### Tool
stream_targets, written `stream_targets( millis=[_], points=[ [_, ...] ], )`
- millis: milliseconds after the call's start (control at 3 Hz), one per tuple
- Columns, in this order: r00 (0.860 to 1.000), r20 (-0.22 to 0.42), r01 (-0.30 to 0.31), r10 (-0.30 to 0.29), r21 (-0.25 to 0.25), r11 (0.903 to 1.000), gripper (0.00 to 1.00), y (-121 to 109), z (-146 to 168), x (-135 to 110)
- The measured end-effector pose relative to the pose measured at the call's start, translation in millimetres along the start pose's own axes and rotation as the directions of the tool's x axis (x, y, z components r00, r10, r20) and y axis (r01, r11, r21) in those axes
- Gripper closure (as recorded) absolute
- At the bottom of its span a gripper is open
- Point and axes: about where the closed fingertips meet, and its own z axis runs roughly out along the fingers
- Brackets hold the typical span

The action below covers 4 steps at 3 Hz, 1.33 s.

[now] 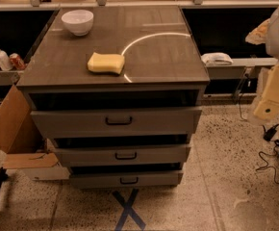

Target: Open middle drawer

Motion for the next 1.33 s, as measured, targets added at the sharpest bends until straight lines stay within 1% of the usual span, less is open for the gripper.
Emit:
stream_targets(
  millis=[333,667,1000,1333],
  points=[
    [1.0,0.002,0.003,-0.003,0.006,1.0,0.0,0,0,0],
    [0.998,0.051,0.033,-0.032,-0.018,0.9993,0.0,9,27,6],
    [0.987,0.151,0.07,-0.058,-0.08,0.9943,0.0,25,75,16],
    [0.968,0.25,0.081,-0.032,-0.19,0.9784,0.0,49,141,23]
  ],
)
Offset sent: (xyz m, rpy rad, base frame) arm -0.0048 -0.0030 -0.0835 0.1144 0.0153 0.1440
